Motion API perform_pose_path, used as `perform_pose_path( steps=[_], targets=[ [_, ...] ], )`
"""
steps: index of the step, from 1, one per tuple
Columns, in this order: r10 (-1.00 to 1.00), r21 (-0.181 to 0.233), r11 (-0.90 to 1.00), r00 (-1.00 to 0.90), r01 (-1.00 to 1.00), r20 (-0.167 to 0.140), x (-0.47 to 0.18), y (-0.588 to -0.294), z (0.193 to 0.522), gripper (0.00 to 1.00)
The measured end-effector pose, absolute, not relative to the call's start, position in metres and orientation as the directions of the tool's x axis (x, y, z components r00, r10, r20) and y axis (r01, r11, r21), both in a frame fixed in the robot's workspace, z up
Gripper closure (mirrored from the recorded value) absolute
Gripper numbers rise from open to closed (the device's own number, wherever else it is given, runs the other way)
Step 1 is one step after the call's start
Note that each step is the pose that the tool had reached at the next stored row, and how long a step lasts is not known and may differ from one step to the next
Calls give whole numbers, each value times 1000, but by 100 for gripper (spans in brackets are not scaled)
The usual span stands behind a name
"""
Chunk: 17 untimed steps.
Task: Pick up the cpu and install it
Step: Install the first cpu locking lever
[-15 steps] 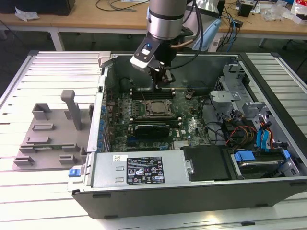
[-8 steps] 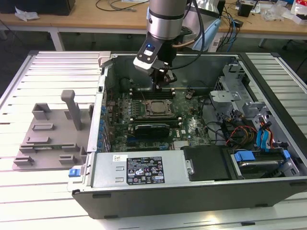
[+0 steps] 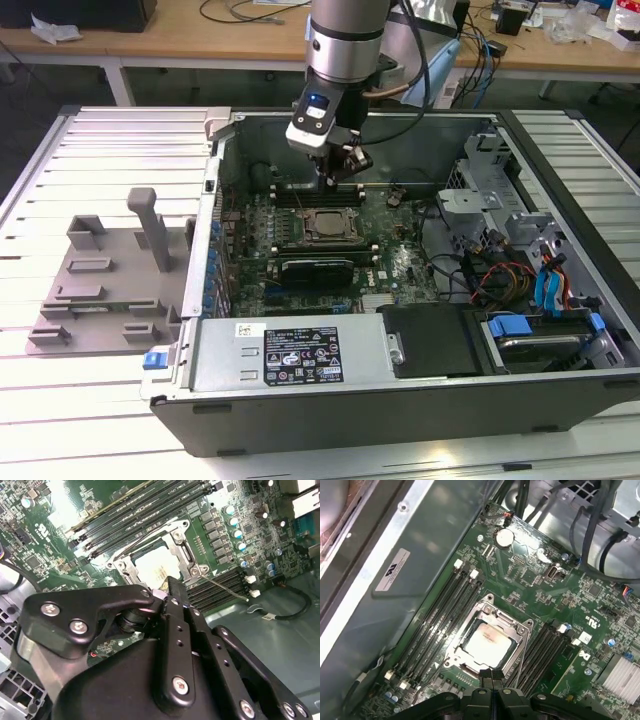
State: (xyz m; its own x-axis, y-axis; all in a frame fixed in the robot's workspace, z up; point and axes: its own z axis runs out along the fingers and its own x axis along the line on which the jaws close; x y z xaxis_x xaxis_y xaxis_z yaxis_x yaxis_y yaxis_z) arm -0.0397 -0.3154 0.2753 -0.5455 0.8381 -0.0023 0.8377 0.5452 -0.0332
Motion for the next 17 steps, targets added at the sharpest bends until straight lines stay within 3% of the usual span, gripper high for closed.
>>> perform_pose_path(
  steps=[17],
  targets=[
    [689, -33, 724, -725, 689, -2, -40, -315, 275, 89]
  ],
)
